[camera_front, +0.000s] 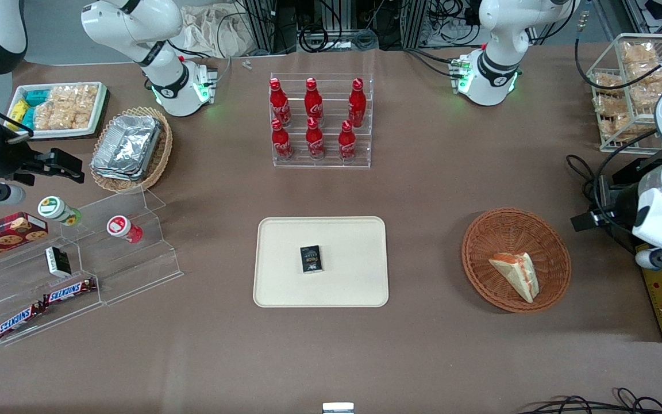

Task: Place sandwich from basket to tray
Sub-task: 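Lower the left gripper over the basket and grasp the wrapped sandwich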

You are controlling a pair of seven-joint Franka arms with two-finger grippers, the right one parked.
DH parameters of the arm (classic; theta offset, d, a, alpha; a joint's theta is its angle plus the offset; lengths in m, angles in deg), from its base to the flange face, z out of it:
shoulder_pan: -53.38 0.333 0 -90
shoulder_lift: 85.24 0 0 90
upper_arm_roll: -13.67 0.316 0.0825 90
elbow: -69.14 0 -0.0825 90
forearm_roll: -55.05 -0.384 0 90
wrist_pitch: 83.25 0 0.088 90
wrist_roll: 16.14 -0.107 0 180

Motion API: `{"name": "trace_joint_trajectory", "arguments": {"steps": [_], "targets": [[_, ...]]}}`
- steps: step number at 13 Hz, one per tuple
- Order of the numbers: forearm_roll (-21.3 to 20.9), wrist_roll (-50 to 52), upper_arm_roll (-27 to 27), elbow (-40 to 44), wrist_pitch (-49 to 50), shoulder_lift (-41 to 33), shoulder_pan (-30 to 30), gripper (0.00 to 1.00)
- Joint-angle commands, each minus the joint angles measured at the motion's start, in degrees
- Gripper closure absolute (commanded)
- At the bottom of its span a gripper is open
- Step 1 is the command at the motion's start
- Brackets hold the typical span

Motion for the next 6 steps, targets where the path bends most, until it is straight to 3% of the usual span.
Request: {"name": "trace_joint_trajectory", "arguments": {"steps": [1,4,6], "targets": [[0.4,1.2,-0.4,1.2,3.7,-0.8,0.1,0.00],[-0.2,2.7,-0.4,1.2,0.9,1.8,0.1,0.00],[0.3,11.7,-0.3,-1.2,-6.3,3.6,0.4,0.00]]}}
